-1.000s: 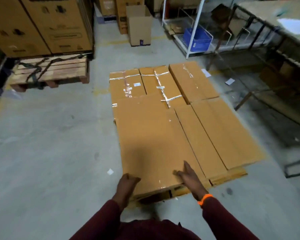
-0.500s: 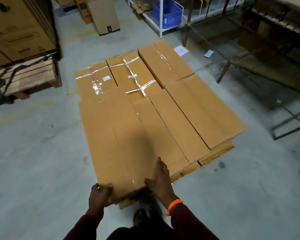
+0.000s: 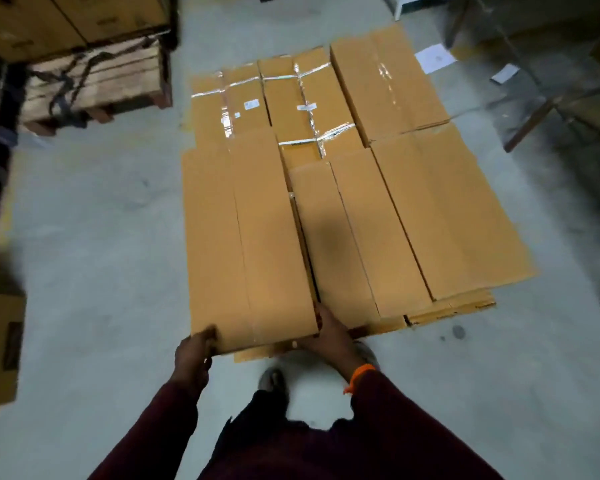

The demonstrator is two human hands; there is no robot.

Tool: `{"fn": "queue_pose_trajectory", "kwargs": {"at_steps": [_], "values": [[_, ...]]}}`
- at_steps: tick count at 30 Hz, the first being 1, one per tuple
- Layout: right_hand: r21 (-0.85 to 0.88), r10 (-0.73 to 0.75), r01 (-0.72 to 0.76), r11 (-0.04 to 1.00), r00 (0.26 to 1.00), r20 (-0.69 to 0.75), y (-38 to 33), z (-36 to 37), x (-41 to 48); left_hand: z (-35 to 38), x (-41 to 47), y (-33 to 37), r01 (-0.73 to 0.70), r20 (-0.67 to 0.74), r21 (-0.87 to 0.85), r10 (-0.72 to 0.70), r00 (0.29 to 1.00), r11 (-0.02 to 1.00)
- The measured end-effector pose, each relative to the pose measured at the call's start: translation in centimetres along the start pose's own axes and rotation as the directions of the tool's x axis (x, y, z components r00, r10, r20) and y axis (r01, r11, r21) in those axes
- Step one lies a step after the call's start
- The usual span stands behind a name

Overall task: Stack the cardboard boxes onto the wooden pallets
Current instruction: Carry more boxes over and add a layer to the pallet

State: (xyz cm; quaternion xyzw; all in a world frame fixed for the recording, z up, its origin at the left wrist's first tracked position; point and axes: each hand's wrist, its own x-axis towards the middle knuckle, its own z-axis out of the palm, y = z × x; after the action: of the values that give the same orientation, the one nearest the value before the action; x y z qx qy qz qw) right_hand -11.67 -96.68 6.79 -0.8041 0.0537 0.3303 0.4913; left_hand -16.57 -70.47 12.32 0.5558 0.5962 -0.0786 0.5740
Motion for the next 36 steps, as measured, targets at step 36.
{"fn": "queue_pose_trajectory", "kwargs": {"at_steps": [36], "values": [[-0.168, -0.095, 0.162, 0.972, 0.933, 0.348, -1.9, -2.5, 0.8, -2.5, 1.8, -2.6, -0.234, -0.125, 0.005, 0.233, 0.964, 0.972]]}}
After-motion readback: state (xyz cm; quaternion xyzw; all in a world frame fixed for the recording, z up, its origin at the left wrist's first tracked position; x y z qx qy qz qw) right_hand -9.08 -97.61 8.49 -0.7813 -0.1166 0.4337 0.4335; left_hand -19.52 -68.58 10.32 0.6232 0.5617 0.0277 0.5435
